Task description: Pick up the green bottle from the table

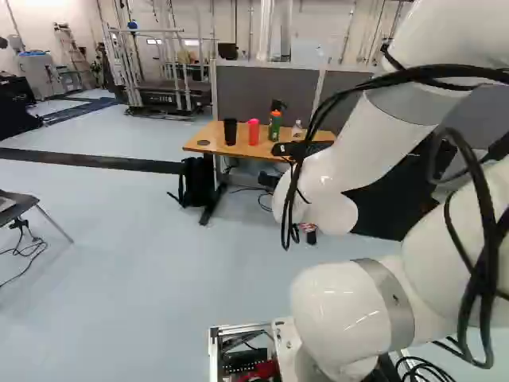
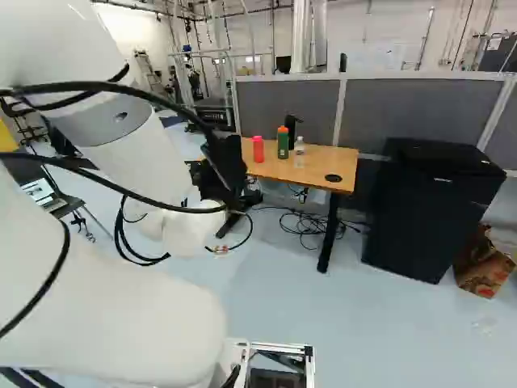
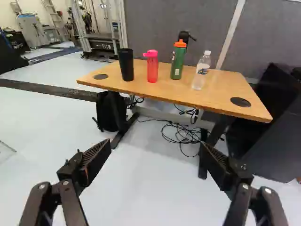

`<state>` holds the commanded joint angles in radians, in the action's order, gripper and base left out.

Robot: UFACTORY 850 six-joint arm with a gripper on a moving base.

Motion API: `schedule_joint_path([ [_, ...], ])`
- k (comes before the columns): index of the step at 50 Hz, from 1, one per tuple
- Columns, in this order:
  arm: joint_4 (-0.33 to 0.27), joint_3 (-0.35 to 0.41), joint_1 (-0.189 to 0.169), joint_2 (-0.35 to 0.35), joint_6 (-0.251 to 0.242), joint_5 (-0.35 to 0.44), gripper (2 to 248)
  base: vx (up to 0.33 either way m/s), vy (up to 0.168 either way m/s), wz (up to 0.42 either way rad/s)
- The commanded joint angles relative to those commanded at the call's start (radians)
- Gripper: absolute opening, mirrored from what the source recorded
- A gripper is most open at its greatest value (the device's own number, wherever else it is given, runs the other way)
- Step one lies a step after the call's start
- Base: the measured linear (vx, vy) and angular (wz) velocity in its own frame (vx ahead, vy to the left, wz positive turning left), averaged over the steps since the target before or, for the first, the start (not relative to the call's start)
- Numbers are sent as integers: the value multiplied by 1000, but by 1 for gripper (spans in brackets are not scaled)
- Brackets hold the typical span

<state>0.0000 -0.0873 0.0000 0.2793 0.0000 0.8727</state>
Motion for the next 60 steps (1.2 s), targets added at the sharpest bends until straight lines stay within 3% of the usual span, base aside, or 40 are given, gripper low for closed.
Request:
schedule_joint_path([
  [60, 0, 0, 0, 0, 0, 0, 247, 156, 7, -12],
])
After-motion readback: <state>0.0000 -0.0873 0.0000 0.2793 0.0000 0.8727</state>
